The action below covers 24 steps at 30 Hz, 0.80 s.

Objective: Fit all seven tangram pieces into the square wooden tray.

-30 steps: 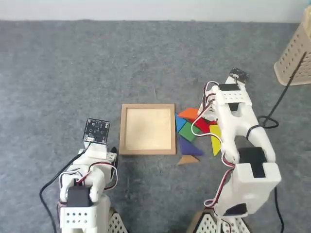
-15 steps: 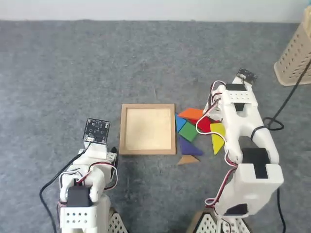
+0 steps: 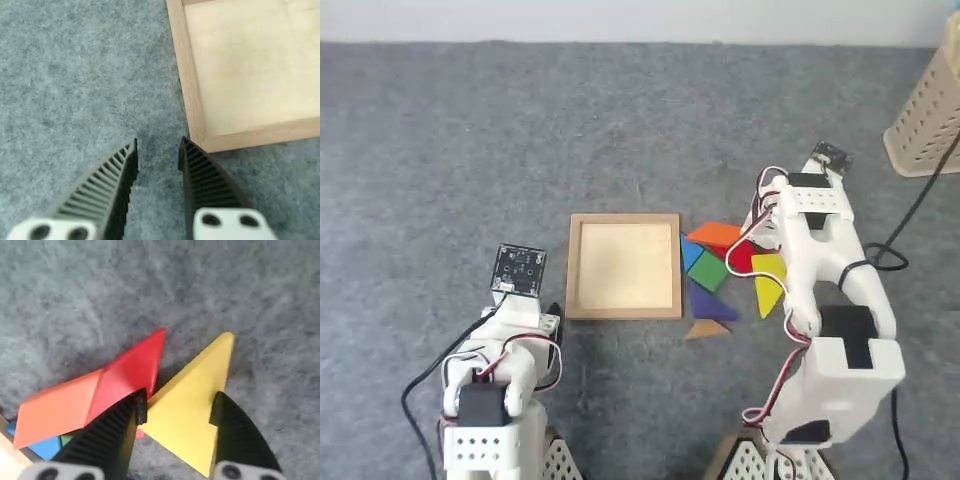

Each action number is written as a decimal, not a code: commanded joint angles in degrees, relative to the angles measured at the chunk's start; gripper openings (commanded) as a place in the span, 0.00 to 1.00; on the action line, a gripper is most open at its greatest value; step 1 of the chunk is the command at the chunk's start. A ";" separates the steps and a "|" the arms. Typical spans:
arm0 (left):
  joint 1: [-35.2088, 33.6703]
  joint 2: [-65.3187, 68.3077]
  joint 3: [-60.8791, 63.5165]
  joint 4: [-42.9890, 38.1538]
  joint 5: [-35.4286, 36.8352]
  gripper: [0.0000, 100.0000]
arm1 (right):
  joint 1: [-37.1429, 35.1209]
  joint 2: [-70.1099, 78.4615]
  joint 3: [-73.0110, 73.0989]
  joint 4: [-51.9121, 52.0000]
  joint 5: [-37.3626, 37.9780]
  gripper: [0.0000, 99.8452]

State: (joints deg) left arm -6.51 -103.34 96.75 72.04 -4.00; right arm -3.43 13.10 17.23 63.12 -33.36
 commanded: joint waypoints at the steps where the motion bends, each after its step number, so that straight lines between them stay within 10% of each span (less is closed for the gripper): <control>1: 0.00 -0.88 -0.22 0.26 0.44 0.13 | 0.31 -0.40 0.18 0.48 0.00 0.16; 24: 0.00 -0.88 -0.22 0.26 0.44 0.13 | 0.22 -1.01 3.25 -4.44 10.37 0.04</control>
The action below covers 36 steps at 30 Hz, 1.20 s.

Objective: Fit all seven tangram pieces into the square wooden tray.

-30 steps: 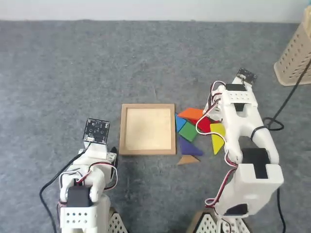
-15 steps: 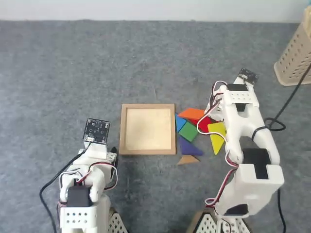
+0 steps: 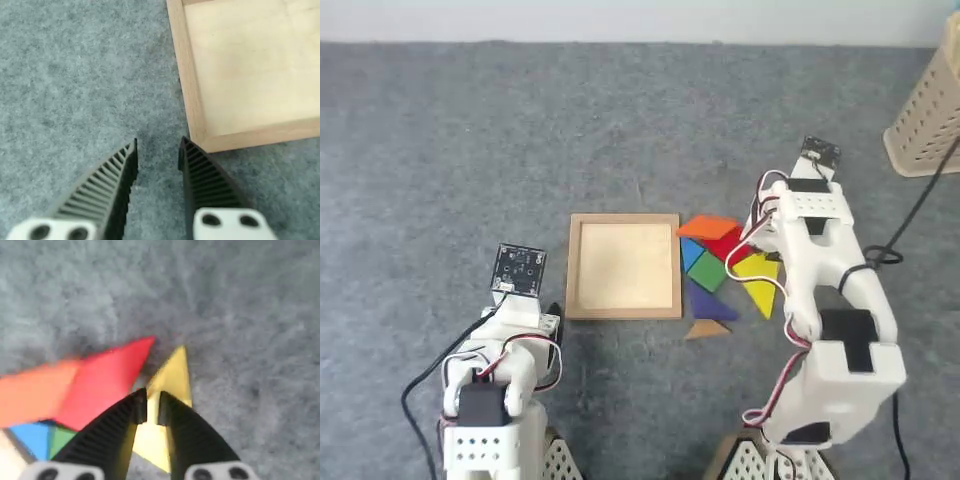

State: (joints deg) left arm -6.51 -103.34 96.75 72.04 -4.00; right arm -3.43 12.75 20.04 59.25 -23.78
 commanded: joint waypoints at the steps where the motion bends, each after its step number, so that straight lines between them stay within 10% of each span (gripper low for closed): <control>1: 0.00 -0.88 -0.22 0.26 0.44 0.13 | 0.22 -0.75 0.35 -0.57 0.88 0.04; 36: 0.00 -0.88 -0.22 0.26 0.44 0.13 | -10.07 -7.43 6.77 -1.45 15.56 0.31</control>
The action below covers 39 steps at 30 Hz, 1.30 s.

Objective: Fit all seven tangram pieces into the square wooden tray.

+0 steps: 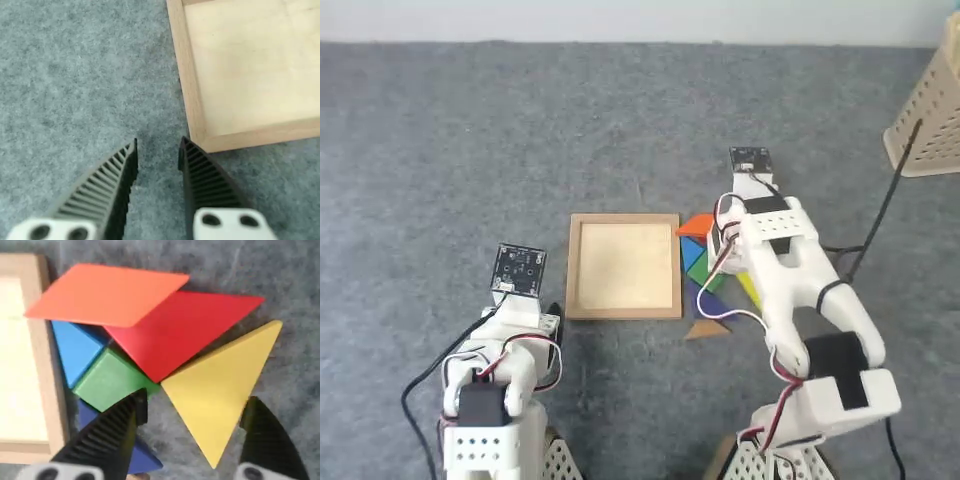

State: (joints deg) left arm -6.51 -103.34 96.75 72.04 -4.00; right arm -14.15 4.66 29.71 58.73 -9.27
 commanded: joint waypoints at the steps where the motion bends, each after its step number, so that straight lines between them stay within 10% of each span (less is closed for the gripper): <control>1: 0.00 -0.88 -0.22 0.26 0.44 0.13 | 0.75 1.80 -3.34 -0.92 1.05 0.31; 39: 0.00 -0.88 -0.22 0.26 0.44 0.13 | 5.32 5.67 -12.13 -2.59 -16.88 0.31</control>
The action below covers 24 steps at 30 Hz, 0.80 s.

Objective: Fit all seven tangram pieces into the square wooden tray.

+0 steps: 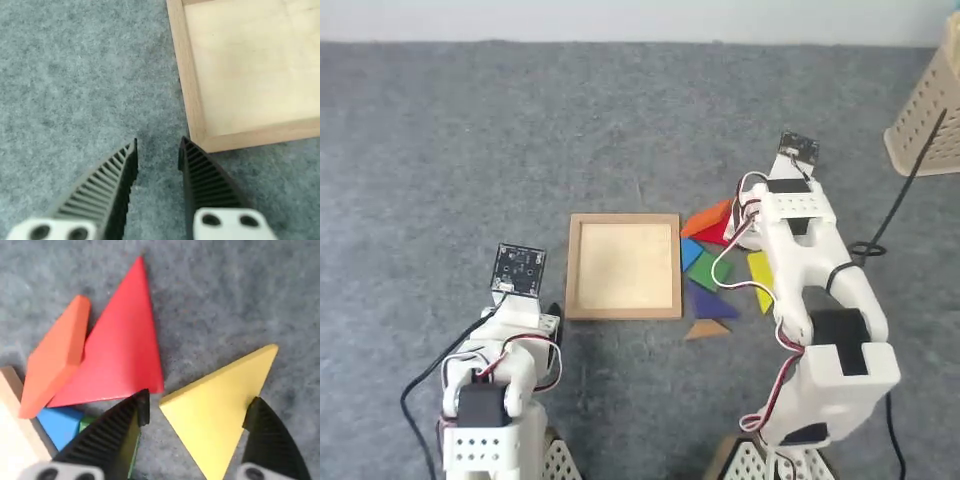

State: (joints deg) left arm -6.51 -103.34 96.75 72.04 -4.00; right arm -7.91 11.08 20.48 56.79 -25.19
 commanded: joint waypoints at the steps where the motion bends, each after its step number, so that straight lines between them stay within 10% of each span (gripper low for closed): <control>1: 0.00 -0.88 -0.22 0.26 0.44 0.13 | -0.75 -0.66 -2.90 -0.66 -0.97 0.31; 24: 0.00 -0.88 -0.22 0.26 0.44 0.13 | 3.30 5.41 -2.81 8.66 5.80 0.31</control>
State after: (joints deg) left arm -6.51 -103.34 96.75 72.04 -4.00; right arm -5.36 16.88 18.55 63.56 -20.53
